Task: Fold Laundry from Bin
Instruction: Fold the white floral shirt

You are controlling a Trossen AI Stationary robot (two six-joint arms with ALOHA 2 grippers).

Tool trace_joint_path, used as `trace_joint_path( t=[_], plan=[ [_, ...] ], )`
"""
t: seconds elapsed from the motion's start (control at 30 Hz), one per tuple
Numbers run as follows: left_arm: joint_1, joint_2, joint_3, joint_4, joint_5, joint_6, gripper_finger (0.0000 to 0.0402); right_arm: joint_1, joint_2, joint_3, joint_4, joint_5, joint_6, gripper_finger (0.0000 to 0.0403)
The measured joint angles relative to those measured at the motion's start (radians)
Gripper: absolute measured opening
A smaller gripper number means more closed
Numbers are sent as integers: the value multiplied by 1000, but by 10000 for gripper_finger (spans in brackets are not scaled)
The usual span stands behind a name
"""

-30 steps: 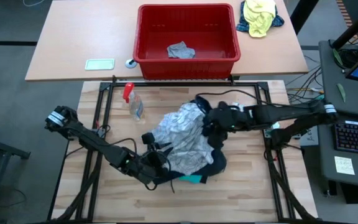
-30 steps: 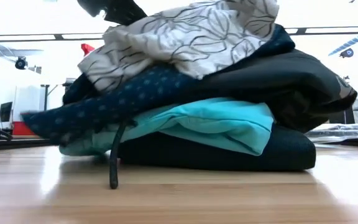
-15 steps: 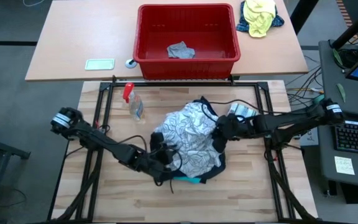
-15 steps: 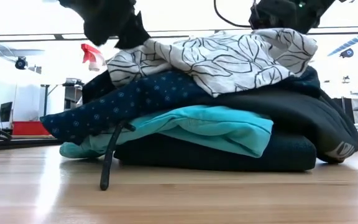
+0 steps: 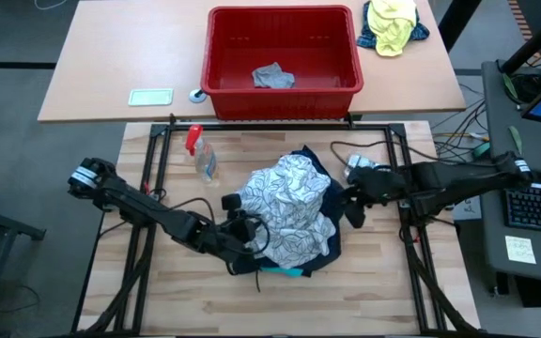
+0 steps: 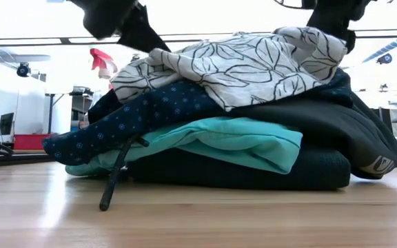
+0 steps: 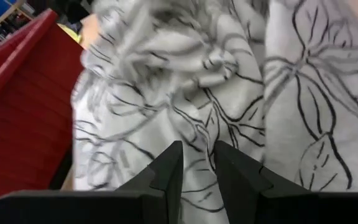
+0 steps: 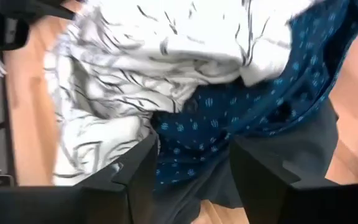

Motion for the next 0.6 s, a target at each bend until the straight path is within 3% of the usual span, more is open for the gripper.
trace_joint_path(
  t=[0.13,0.3,0.43,0.6],
  plan=[
    [-25,-62,0,-22,0,40,77,30,-48,0,0,0,-41,199],
    [-74,-105,0,34,67,191,77,139,-38,0,16,32,-281,199],
    [-84,-67,0,113,145,258,88,233,35,0,38,139,-435,194],
    [-90,12,0,202,247,267,137,306,133,0,46,203,-504,196]
  ],
)
